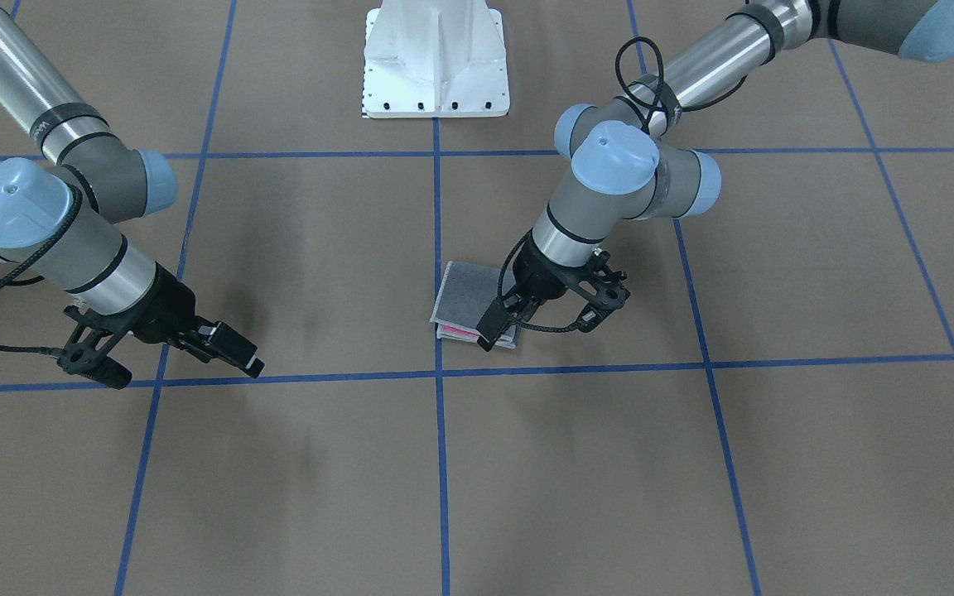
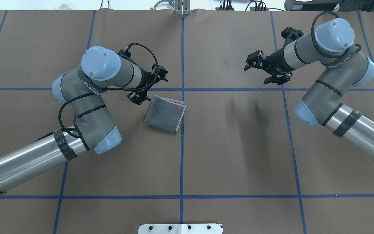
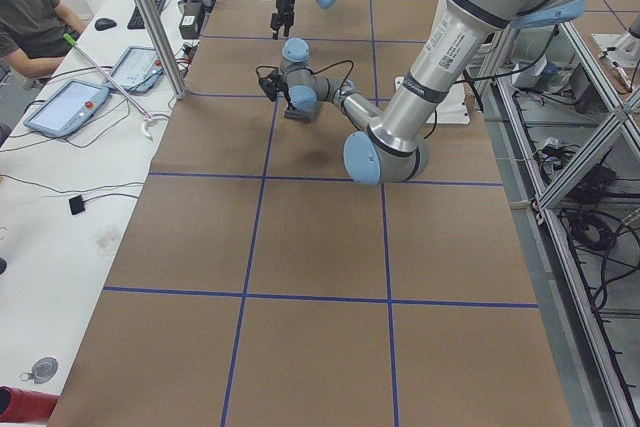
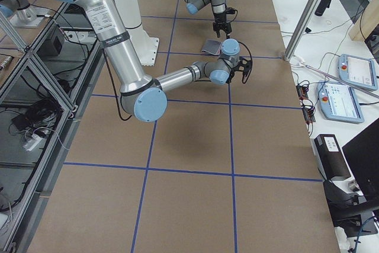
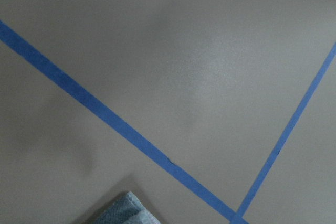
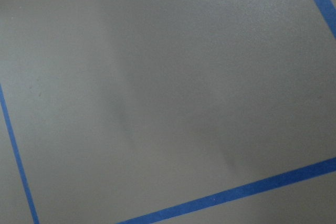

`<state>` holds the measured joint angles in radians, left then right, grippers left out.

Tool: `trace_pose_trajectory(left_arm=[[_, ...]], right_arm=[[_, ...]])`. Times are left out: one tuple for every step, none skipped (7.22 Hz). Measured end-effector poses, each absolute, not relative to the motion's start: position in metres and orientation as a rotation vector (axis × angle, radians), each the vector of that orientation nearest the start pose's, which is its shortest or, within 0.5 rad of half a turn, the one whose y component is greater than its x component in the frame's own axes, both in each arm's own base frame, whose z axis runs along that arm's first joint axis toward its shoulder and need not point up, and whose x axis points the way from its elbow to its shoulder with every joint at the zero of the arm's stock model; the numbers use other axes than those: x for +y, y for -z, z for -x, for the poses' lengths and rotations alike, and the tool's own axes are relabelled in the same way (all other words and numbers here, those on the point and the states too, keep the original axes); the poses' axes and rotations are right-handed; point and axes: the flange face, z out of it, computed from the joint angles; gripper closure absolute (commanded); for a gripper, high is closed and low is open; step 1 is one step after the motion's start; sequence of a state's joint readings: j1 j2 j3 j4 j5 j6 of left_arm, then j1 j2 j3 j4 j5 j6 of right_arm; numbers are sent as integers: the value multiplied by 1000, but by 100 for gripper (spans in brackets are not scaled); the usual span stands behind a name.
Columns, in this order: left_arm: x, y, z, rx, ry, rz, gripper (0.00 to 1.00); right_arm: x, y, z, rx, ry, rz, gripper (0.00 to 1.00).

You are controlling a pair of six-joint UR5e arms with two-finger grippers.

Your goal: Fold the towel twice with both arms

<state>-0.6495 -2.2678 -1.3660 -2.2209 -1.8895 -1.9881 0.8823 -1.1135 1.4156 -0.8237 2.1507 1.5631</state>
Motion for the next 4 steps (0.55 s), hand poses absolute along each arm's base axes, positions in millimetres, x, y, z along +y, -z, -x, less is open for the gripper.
trace_pose_trajectory(left_arm=[[-526, -251, -538, 1187, 752, 163, 0], [-516, -252, -548, 1184, 737, 174, 0], [-508, -252, -555, 1181, 724, 182, 0], [-503, -255, -559, 1176, 717, 186, 0]], right_arm=[[-578, -382, 373, -1153, -473, 36, 0], [-578, -383, 372, -1152, -474, 36, 0], [-578, -384, 371, -1152, -476, 37, 0], [-578, -384, 371, -1152, -476, 36, 0]])
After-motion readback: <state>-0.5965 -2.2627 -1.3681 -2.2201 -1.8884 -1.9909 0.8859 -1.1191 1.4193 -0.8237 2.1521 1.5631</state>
